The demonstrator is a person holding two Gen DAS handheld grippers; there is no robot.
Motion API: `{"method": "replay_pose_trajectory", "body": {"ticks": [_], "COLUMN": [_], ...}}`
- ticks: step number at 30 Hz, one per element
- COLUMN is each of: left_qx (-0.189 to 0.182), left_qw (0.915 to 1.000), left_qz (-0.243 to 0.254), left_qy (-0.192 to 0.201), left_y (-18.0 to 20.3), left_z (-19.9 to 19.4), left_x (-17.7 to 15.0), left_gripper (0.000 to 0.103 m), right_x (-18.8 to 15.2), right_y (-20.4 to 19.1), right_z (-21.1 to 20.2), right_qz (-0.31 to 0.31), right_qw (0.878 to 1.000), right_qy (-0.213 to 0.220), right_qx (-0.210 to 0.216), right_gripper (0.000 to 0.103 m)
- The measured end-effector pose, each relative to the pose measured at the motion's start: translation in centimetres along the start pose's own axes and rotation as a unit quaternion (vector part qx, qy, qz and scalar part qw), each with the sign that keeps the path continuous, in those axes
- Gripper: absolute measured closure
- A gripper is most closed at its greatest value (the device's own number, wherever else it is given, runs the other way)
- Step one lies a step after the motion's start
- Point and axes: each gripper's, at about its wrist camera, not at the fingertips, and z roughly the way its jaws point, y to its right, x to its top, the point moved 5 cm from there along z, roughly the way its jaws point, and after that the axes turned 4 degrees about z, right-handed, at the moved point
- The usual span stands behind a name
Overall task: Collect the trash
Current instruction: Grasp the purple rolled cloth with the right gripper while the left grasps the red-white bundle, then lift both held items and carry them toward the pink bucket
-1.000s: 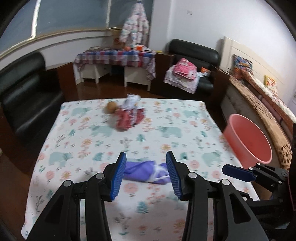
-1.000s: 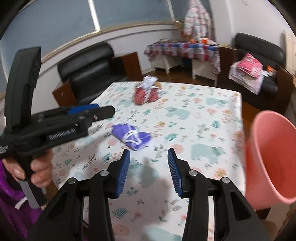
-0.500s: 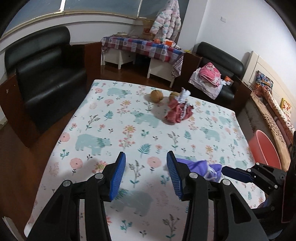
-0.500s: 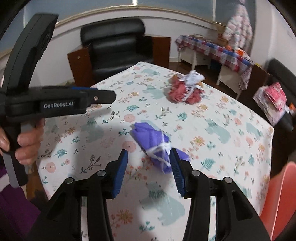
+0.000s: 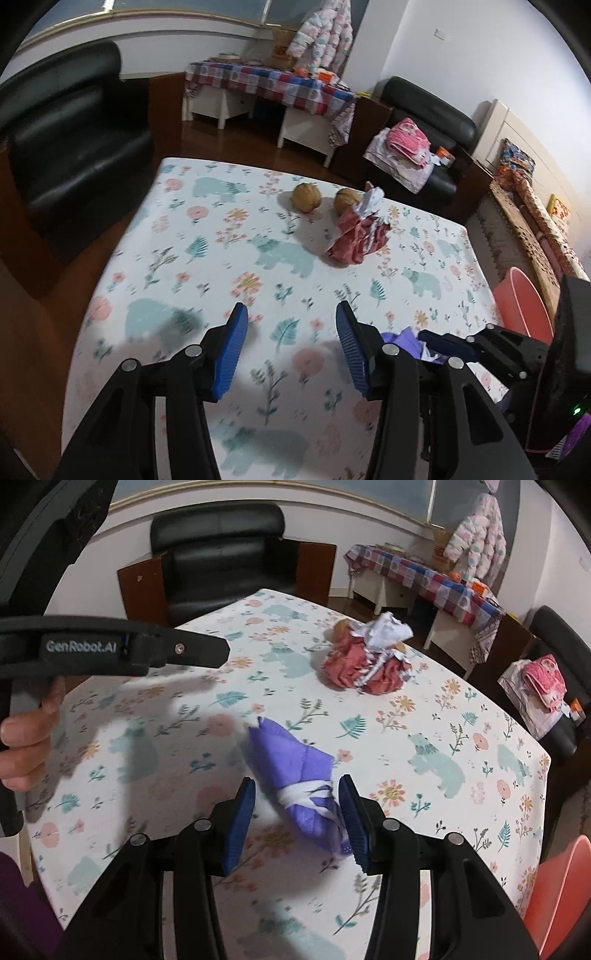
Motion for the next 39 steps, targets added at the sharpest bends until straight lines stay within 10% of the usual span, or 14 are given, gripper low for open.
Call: {"method": "replay_pose_trajectory", "body": {"ticks": [8,29,39], "left_qx": [-0.01,-0.011,-0.014], "left_qw": [0.9982,0.9906,0.9932], "left_qz": [0.058,0.134,0.115], "left_qy": [0.002,-0.022,-0.014], "left_y": [2.6,6.2,6.1], "left_z": [3.2,11.0,9.9], "left_x": [2.9,4.7,4.2], "left_gripper": [0.053,0.053,0.072], "right_x": [0.0,-3.0,-3.6], "right_y": [2.4,7.6,8.1], "right_z": [0.4,-2.5,-3.0], "right_qz": [0.066,0.245,0.258], "right_qw": [0.997,0.967,0.963], "right_qy": [-0.008,0.0,0.003], "right_qx": [0.031,0.076,0.079], "right_gripper": [0.075,0.077,0.077]}}
